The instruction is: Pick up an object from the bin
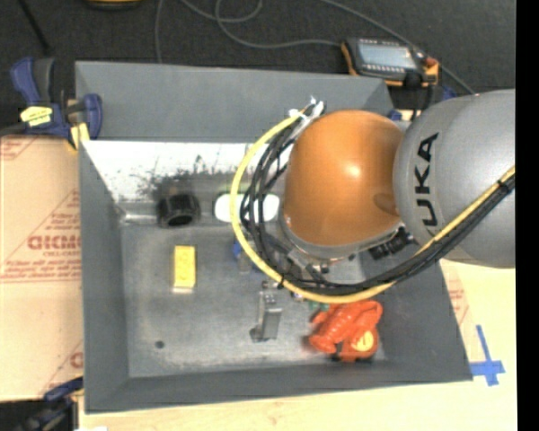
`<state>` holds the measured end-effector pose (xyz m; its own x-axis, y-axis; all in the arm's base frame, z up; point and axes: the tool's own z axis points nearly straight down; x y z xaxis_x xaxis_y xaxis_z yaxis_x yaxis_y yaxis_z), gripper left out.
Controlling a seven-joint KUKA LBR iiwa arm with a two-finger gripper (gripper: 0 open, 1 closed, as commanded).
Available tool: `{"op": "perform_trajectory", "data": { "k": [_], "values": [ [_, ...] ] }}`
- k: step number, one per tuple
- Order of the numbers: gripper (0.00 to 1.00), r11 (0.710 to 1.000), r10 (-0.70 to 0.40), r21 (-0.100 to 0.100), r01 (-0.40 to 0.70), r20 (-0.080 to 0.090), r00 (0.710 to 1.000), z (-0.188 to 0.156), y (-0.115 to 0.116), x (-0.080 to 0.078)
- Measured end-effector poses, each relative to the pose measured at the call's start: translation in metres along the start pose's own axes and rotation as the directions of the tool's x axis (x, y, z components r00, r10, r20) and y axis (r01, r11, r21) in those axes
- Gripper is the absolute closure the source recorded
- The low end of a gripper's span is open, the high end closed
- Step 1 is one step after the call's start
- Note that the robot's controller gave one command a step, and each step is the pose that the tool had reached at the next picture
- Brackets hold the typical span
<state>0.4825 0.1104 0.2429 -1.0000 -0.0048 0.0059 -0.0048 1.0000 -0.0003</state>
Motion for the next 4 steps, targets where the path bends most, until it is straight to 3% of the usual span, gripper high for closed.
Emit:
{"op": "perform_trajectory", "data": {
  "k": [1, 2, 3, 4],
  "values": [
    [0.00, 1.000, 0.005, -0.001, -0.005, 0.008, 1.000, -0.004, -0.001, -0.002],
    [0.00, 0.993, -0.115, 0.000, 0.115, 0.012, 0.993, 0.053, 0.015, -0.023],
    [0.00, 0.933, -0.361, 0.003, 0.361, 0.011, 0.933, 0.079, 0.050, -0.084],
    [0.00, 0.955, -0.295, 0.001, 0.295, 0.007, 0.955, 0.117, 0.046, -0.099]
  ]
}}
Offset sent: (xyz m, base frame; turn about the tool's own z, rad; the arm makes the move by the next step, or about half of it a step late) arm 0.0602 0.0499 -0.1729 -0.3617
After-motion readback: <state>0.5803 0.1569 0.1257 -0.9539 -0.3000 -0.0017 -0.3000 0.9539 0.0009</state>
